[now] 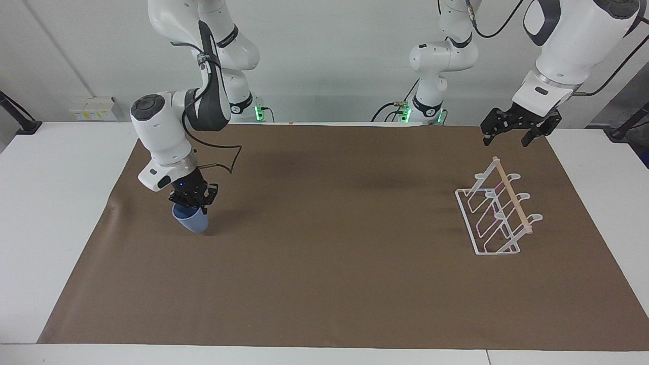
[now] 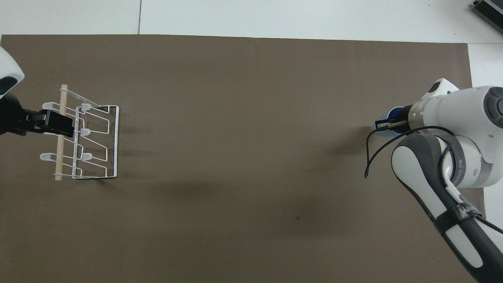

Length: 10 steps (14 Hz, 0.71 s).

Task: Hang cup on cup holder
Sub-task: 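Lift and tip the cup sideways toward the left gripper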

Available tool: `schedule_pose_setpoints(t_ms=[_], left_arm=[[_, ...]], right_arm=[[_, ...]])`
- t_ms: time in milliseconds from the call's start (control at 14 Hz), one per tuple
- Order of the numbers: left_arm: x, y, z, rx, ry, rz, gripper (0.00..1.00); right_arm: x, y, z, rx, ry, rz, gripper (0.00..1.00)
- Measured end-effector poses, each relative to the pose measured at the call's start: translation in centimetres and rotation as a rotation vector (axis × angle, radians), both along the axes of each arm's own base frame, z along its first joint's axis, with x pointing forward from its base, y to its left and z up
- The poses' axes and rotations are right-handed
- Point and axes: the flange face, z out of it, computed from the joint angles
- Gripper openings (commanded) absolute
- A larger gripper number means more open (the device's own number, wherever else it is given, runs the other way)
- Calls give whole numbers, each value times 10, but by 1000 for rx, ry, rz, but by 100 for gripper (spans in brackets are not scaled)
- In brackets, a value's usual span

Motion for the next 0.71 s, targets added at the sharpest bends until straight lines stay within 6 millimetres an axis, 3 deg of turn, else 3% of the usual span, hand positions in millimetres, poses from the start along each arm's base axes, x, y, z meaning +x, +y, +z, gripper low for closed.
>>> schedule_pose_setpoints(t_ms=[285,498,712], left_arm=[[-2,-6,4,-23,-6,-26,100],[-2,0,5,-28,-10,-38,100],[-3,-3,5,-34,-7,-43,100]], right_arm=[[9,23,30,96,-10,-12,0],[12,26,50,145,0,-25,0],[13,36,68,322,-2,-73,0]])
